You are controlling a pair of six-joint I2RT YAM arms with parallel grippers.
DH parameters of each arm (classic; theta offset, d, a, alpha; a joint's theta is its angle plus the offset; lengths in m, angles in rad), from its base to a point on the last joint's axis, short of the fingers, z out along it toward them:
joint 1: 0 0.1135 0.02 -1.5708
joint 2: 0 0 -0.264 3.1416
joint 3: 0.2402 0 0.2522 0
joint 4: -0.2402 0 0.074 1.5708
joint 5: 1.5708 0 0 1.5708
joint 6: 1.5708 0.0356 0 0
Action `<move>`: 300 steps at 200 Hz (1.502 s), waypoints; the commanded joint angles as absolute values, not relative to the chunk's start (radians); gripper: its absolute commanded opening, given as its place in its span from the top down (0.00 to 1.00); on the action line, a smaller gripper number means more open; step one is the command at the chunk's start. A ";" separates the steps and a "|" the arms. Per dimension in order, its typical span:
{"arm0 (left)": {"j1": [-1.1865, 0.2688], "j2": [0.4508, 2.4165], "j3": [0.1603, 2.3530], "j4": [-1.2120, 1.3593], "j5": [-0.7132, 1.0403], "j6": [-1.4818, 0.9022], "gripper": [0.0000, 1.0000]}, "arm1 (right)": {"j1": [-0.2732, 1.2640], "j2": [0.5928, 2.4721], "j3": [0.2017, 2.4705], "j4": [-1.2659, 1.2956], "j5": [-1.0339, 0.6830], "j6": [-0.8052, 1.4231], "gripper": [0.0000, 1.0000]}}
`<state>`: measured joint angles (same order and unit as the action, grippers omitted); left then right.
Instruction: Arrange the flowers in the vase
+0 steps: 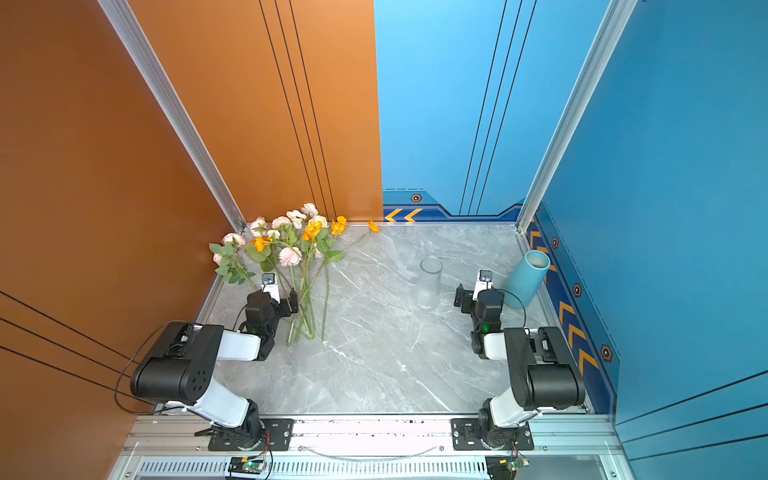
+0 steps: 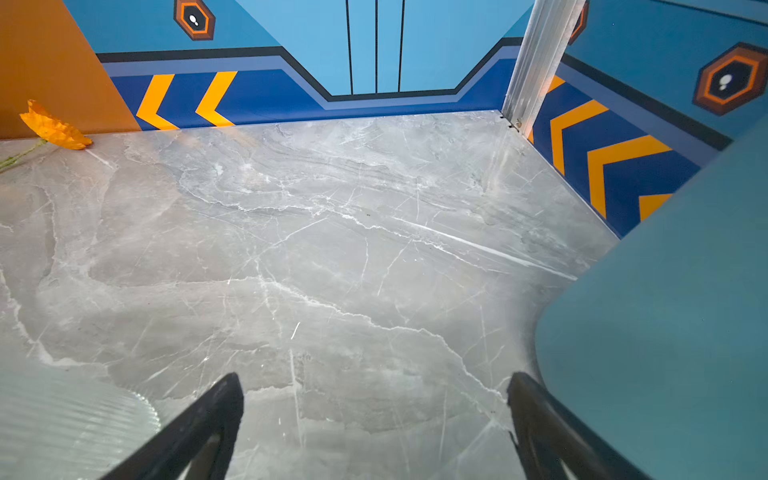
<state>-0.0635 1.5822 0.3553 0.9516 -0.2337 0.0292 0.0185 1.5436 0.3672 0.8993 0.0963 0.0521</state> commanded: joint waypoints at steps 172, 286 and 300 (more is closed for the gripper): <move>-0.069 1.464 0.340 0.931 -0.269 0.017 0.02 | 0.006 1.451 0.303 0.959 0.054 0.068 0.00; -0.412 1.010 0.709 0.142 -0.123 0.012 0.02 | 0.139 0.936 0.309 0.540 -0.123 0.032 0.00; -0.441 1.068 0.832 0.053 0.066 0.031 0.02 | 0.164 0.927 0.329 0.528 -0.173 0.000 0.00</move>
<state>-0.4007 1.0088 0.6739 0.2863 -0.2417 0.0044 0.1318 0.9485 0.3019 0.5926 -0.0509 0.0536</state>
